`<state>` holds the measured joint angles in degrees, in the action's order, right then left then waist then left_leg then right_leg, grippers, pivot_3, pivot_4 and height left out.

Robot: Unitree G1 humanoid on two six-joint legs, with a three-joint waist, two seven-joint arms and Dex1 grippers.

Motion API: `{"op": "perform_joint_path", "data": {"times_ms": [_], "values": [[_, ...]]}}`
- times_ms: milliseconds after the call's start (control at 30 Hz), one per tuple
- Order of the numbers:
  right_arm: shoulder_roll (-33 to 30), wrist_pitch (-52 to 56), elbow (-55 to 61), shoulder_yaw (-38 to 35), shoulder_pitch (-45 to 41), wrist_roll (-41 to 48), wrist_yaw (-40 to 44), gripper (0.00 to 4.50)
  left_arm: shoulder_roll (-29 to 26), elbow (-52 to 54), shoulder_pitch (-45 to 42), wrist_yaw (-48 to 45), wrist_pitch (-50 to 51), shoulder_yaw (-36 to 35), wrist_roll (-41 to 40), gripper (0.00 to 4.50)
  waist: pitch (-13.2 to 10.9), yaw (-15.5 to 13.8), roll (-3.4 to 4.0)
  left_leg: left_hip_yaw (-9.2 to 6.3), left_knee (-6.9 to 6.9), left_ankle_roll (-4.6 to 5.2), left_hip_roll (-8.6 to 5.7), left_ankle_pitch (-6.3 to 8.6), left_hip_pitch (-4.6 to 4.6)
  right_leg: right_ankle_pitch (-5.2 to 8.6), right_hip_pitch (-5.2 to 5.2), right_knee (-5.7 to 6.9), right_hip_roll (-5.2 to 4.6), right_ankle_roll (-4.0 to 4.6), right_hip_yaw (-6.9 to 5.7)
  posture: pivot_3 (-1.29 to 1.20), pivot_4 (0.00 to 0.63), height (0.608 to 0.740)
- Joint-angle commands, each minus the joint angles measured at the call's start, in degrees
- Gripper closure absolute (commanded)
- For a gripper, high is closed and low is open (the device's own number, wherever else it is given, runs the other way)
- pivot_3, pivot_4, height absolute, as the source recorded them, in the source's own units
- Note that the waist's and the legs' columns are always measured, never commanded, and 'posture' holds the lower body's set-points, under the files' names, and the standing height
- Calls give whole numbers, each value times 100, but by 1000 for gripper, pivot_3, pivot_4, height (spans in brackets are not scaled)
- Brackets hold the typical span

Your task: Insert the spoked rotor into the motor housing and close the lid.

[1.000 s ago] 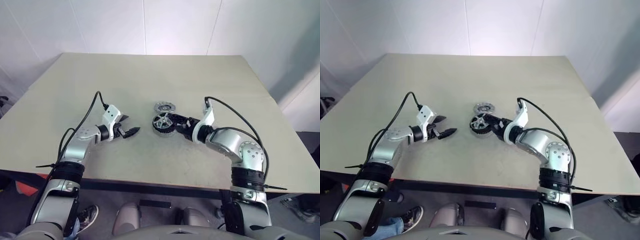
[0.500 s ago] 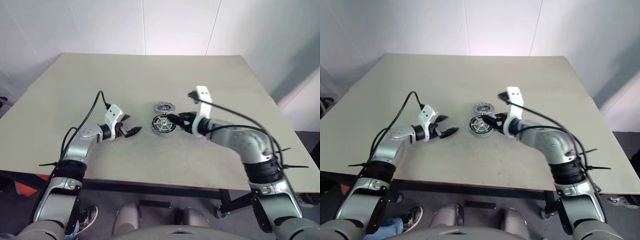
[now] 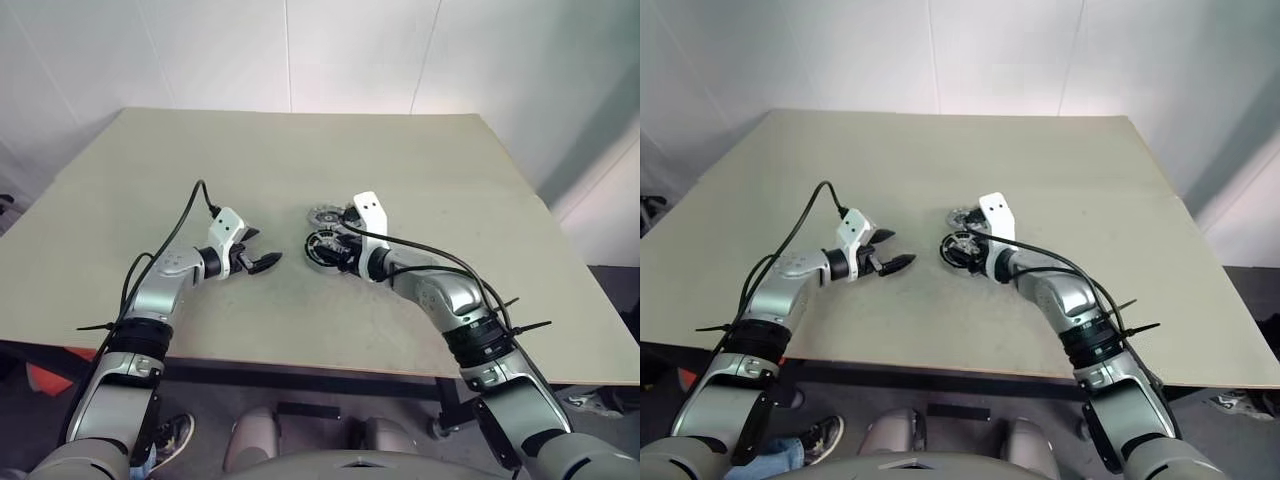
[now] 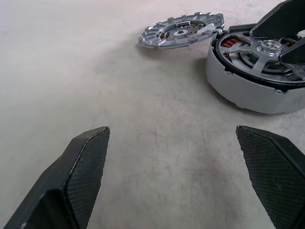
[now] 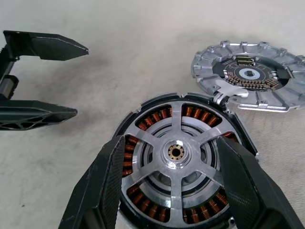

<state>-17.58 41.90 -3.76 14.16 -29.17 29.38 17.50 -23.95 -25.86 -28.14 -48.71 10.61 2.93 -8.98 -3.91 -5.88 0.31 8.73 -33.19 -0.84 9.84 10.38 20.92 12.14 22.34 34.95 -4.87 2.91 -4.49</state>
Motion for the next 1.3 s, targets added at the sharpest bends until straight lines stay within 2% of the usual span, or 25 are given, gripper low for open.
{"op": "perform_joint_path", "data": {"times_ms": [33, 133, 200, 300, 367, 433, 500, 633, 800, 933, 1100, 1300], "values": [[-129, -57, 824, -447, -212, 107, 329, 1090, 29, 96, -134, 31, -118, -52, -22, 0, 0, -3, 0, 0, -1, 0, 0, -1, 2, -7, 0, 0, 0, 12, 0, 0, 0, 740], [-446, -101, 1273, -601, -335, 113, 828, 1090, 70, 97, -132, 31, -123, -40, -23, 0, 0, -4, 0, 0, -1, 1, 2, 0, 5, -16, 2, 0, 1, 26, 0, 0, 0, 740], [-1169, -672, 1410, -197, -386, -485, 1649, 1090, 88, 84, -139, 30, -133, -39, -17, 0, 1, -18, -1, -1, 0, 4, 1, 1, 7, -16, 3, 0, 2, 28, 0, 0, 0, 740], [-2209, -2432, 829, 654, -620, -1944, 2715, 1090, 114, 15, -177, 32, -168, -49, -4, 0, 1, -48, -2, -1, -2, 14, -1, 7, 10, -16, -2, -12, 1, 27, -1, 0, 0, 740], [-2691, -3990, -102, 1310, -984, -3213, 2975, 1090, 143, -34, -195, 51, -197, -46, 7, 0, 0, -44, -3, 0, -5, 17, 0, 9, 9, -16, -2, -12, 0, 26, -1, 0, 0, 740], [-2841, -5509, -1447, 1900, -1668, -4326, 2997, 1090, 187, -78, -179, 105, -233, -53, 17, 0, -1, -4, -4, 3, -9, 15, 1, 8, 10, -15, 3, -7, 0, 25, -1, 0, 0, 740], [-2658, -6585, -2522, 2179, -2258, -4856, 2913, 1090, 223, -66, -128, 154, -251, -76, 5, 0, -1, 43, -3, 3, -16, 17, 2, 9, 12, -18, 7, 1, 0, 30, -3, 0, 0, 740], [-2106, -8007, -4026, 2561, -3044, -5687, 2592, 1090, 248, 214, 150, 307, -198, -149, -43, 0, -1, 92, -4, 3, -24, 37, 6, 18, 29, -21, 32, 19, 3, 42, -2, 0, 0, 740], [-1558, -9038, -4826, 2685, -3391, -6103, 2437, 1090, 142, 559, 497, 477, -80, -301, -109, 0, -2, 146, -2, 2, -68, 78, 21, 25, 93, -10, 89, 55, 9, 61, -9, 0, 0, 740], [-1353, -9498, -4997, 2670, -3415, -6261, 2461, 1090, 96, 710, 642, 544, -8, -328, -124, 0, -2, 149, -3, 4, -130, 104, 39, 48, 125, -10, 92, 66, 17, 62, -8, 0, 0, 740], [-1180, -9668, -5116, 2654, -3405, -6465, 2456, 1090, 104, 853, 735, 575, 72, -329, -122, 0, -2, 187, -3, 4, -154, 94, 43, 57, 87, -15, 55, 79, 17, 67, -4, 0, 0, 740], [-929, -9393, -5589, 2651, -3451, -6689, 2329, 1090, 113, 918, 740, 568, 121, -297, -114, 0, -2, 198, -3, 4, -154, 82, 56, 49, 65, -22, 39, 83, 26, 79, -4, 0, 0, 740]]}}
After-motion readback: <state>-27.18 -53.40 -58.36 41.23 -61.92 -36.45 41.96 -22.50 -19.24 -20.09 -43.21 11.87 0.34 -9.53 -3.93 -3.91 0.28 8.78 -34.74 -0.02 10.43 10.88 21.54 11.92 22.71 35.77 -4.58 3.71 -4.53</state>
